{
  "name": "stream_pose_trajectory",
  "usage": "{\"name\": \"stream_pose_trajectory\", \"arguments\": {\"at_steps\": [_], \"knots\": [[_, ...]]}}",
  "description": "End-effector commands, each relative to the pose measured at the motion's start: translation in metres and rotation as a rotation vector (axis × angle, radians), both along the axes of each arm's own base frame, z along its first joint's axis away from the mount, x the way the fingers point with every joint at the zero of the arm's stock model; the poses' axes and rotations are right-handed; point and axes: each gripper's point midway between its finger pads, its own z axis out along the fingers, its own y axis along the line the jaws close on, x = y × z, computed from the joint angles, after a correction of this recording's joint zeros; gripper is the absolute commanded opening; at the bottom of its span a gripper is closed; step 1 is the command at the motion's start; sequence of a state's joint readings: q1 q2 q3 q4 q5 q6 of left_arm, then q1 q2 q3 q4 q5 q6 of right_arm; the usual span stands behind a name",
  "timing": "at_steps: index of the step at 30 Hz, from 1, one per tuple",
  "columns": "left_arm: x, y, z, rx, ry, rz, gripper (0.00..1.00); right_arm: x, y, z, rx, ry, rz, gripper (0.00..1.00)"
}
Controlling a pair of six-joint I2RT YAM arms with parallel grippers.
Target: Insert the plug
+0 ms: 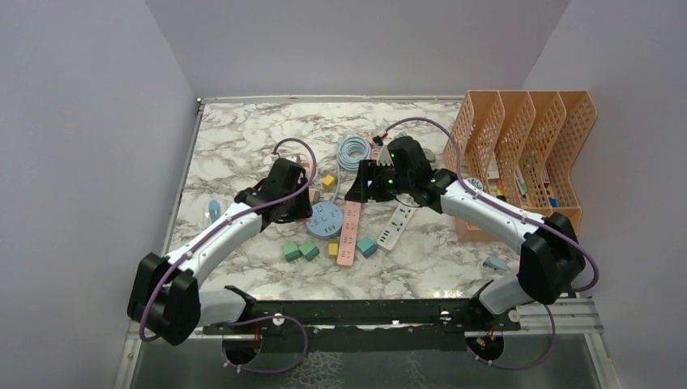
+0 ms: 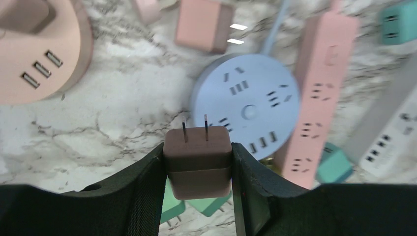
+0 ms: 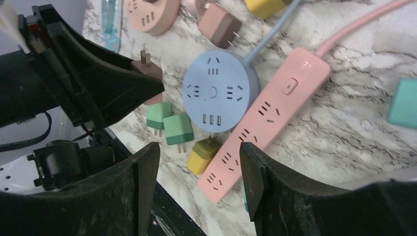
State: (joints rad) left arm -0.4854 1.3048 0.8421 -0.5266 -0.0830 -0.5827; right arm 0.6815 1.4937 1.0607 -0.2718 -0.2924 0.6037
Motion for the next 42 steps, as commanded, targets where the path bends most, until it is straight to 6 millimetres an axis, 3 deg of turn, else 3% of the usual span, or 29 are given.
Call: {"name": "stream_pose_trajectory", "arguments": {"at_steps": [1,6,12,17,22,33,42], "knots": [[0.019,-0.036,0.065,-0.155,-0.274,-0.147,0.25,-0.004,0.014,0.043,0.070,-0.037,0.075,0.61],[0.011,-0.080,0.123,-0.298,-0.505,-0.464,0.25,-0.009,0.021,0.060,0.087,0.018,0.103,0.61],[0.001,-0.104,0.150,-0.333,-0.665,-0.703,0.25,-0.014,0.028,0.089,0.146,0.018,0.130,0.61],[-0.001,-0.108,0.165,-0.312,-0.738,-0.782,0.25,-0.020,0.028,0.084,0.135,0.060,0.148,0.61],[-0.005,-0.113,0.173,-0.320,-0.759,-0.835,0.25,-0.023,0.027,0.079,0.117,0.088,0.160,0.58],[-0.008,-0.123,0.166,-0.334,-0.756,-0.880,0.23,-0.024,0.027,0.052,0.056,0.157,0.178,0.51],[-0.011,-0.124,0.164,-0.333,-0.754,-0.887,0.24,-0.021,0.034,0.045,0.073,0.185,0.176,0.43]]}}
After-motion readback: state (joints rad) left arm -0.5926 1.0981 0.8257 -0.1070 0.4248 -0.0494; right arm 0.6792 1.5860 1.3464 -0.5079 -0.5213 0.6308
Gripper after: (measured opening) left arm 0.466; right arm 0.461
